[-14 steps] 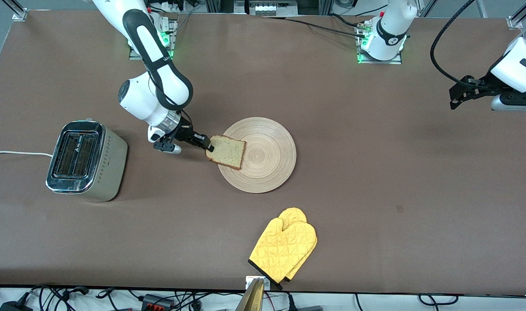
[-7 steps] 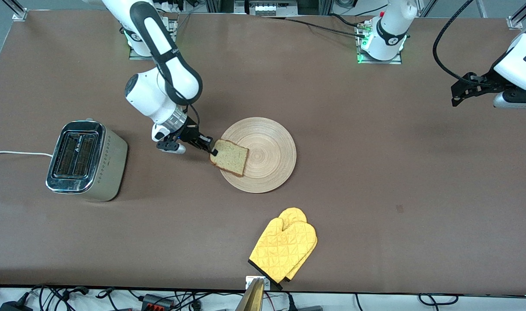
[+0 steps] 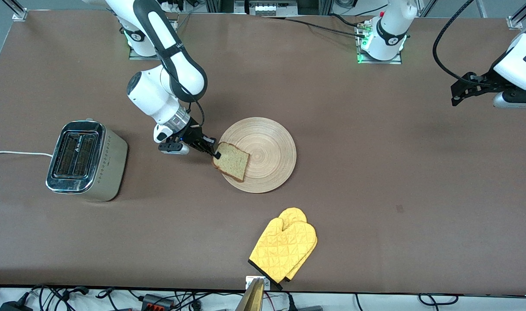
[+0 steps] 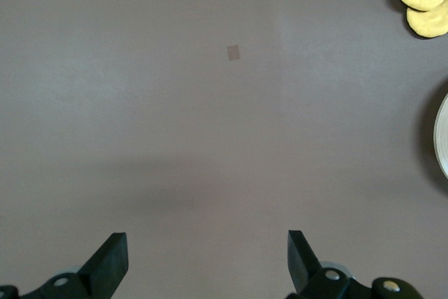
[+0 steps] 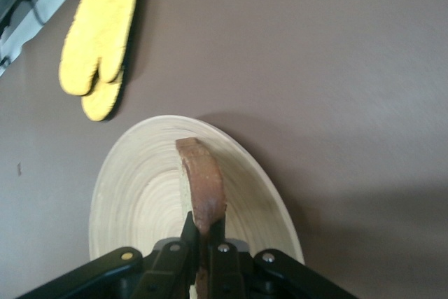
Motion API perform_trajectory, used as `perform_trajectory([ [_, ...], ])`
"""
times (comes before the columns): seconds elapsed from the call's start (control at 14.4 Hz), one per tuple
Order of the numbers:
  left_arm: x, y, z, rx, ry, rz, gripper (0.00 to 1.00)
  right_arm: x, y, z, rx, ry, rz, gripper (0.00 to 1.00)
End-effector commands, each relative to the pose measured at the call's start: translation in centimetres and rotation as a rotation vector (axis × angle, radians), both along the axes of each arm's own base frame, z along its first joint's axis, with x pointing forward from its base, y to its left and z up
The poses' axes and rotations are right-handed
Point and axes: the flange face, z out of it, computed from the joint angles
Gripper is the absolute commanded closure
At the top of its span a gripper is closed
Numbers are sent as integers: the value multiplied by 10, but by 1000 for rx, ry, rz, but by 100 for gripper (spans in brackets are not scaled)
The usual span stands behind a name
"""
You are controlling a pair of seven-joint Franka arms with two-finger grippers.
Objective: Move plate and put bread in toaster
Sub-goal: 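Lift the bread and carry it above the toaster slot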
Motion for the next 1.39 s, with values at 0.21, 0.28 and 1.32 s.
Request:
perform_trajectory([
  [0.21,2,-6,7,-10,5,4,0,54,-53,21,18,74,198,100],
  [0.28,2,-6,7,-10,5,4,0,61,-62,29,15,84,232,100],
  [1.32,2,-10,7,-4,3,-6,0,103,-174,195,-562,418,514,100],
])
